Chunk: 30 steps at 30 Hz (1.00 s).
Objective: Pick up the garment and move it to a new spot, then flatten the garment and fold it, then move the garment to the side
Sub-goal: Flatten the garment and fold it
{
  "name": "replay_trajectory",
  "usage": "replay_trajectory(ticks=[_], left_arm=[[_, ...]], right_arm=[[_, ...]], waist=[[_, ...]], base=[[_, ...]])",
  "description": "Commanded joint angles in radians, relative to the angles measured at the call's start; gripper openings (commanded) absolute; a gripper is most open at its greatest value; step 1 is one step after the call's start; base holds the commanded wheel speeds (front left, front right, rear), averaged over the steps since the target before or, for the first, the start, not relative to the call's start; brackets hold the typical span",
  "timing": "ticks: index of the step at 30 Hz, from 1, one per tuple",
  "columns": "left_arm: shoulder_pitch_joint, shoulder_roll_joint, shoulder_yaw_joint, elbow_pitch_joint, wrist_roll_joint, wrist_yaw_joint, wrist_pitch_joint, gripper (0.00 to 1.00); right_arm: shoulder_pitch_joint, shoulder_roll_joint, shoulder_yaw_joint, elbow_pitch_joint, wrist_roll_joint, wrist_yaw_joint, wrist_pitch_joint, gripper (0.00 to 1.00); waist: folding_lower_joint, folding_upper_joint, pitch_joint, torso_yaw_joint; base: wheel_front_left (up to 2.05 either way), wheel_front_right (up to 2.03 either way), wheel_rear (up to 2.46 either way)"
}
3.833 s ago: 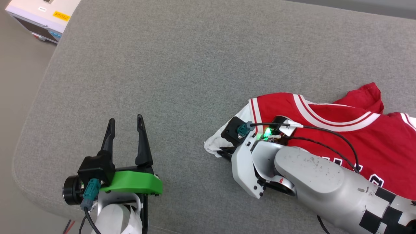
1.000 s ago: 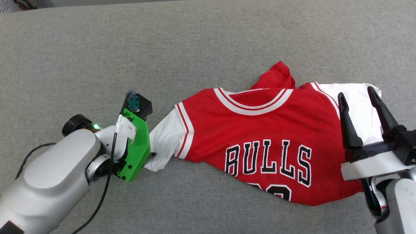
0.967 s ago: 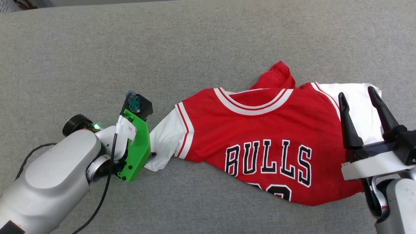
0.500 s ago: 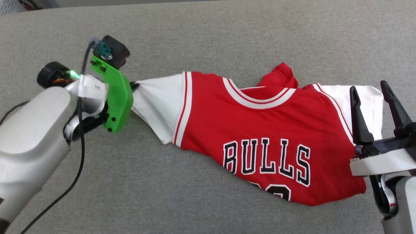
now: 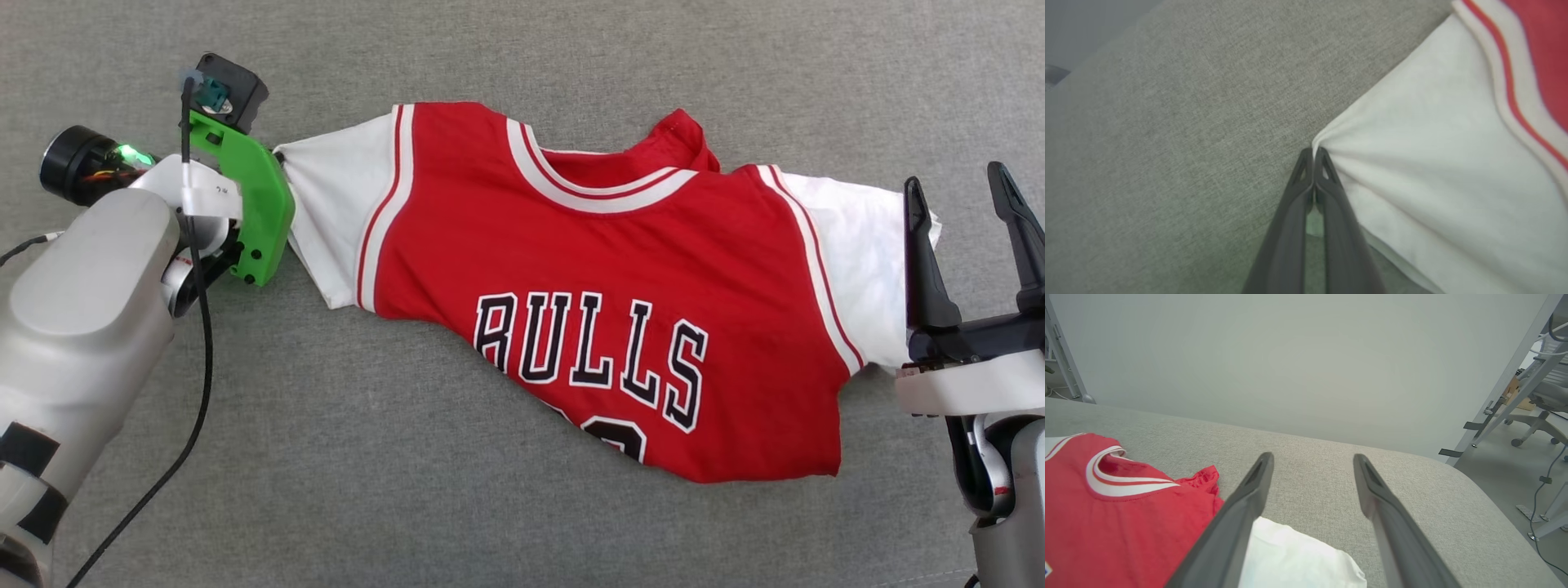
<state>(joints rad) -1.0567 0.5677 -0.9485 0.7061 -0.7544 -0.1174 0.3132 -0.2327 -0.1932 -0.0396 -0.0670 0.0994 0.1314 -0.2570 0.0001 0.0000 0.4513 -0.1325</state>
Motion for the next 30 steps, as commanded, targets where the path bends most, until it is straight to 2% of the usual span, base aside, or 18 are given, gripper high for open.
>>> replay_trajectory(ticks=[1, 3, 4, 5, 7, 10, 14, 18, 21, 25, 26, 27, 30], left_arm=[[0.014, -0.007, -0.009, 0.044, 0.011, 0.003, -0.013, 0.0], [0.025, -0.018, -0.014, 0.087, 0.008, -0.001, -0.045, 0.0], [0.027, -0.025, -0.01, 0.1, 0.006, -0.002, -0.07, 0.37], [0.03, -0.031, -0.003, 0.114, 0.001, -0.003, -0.106, 1.0], [0.032, -0.032, 0.005, 0.13, 0.005, -0.004, -0.181, 1.0], [0.04, -0.037, 0.031, 0.128, 0.012, 0.023, -0.313, 1.0], [0.074, -0.027, 0.078, 0.081, 0.013, 0.083, -0.497, 1.0], [0.135, -0.007, 0.133, -0.03, 0.024, 0.168, -0.566, 1.0], [0.206, 0.01, 0.189, -0.155, 0.045, 0.249, -0.574, 1.0], [0.343, 0.029, 0.306, -0.382, 0.112, 0.373, -0.575, 1.0], [0.387, 0.03, 0.334, -0.438, 0.133, 0.404, -0.575, 1.0], [0.462, 0.028, 0.384, -0.528, 0.17, 0.455, -0.575, 1.0], [0.557, 0.019, 0.437, -0.618, 0.211, 0.493, -0.575, 1.0]], right_arm=[[-0.017, 0.003, -0.003, -0.005, -0.005, -0.001, -0.005, 1.0], [-0.017, 0.002, -0.007, -0.002, -0.004, -0.001, -0.005, 1.0], [-0.017, 0.001, -0.012, -0.001, -0.004, -0.001, -0.005, 1.0], [-0.017, -0.001, -0.017, 0.0, -0.003, -0.001, -0.005, 1.0], [-0.018, -0.006, -0.026, 0.0, 0.003, -0.001, -0.005, 1.0], [-0.018, -0.019, -0.052, -0.001, 0.018, -0.001, -0.005, 1.0], [-0.029, -0.078, -0.075, 0.012, 0.047, -0.001, -0.005, 1.0], [-0.05, -0.173, -0.04, 0.07, 0.11, -0.001, 0.02, 1.0], [-0.08, -0.262, 0.01, 0.093, 0.183, -0.001, 0.126, 1.0], [-0.124, -0.403, 0.099, 0.112, 0.312, -0.001, 0.328, 1.0], [-0.135, -0.441, 0.126, 0.113, 0.357, -0.001, 0.386, 1.0], [-0.153, -0.507, 0.172, 0.118, 0.437, -0.001, 0.502, 1.0], [-0.168, -0.597, 0.24, 0.127, 0.551, -0.001, 0.678, 1.0]], waist=[[-0.0001, 0.0, 0.016, -0.018], [-0.0001, 0.0, 0.009, -0.017], [-0.0001, 0.0, 0.004, -0.013], [-0.0001, 0.0, -0.005, -0.009], [-0.0001, 0.0, -0.026, 0.002], [-0.0001, 0.0, -0.064, 0.024], [-0.0001, 0.0, -0.113, 0.056], [-0.0001, 0.0, -0.148, 0.081], [-0.0001, 0.0, -0.16, 0.097], [-0.0001, 0.0, -0.163, 0.116], [-0.0001, 0.0, -0.162, 0.121], [-0.0001, 0.0, -0.158, 0.13], [-0.0001, 0.0, -0.147, 0.144]], base=[[0.0, 0.0, 0.0], [0.0, 0.0, 0.0], [0.0, 0.0, 0.0], [0.0, 0.0, 0.0], [0.0, 0.0, 0.0], [0.0, 0.0, 0.0], [0.0, 0.0, 0.0], [0.0, 0.0, 0.0], [0.0, 0.0, 0.0], [0.0, 0.0, 0.0], [0.0, 0.0, 0.0], [0.0, 0.0, 0.0], [0.0, 0.0, 0.0]])
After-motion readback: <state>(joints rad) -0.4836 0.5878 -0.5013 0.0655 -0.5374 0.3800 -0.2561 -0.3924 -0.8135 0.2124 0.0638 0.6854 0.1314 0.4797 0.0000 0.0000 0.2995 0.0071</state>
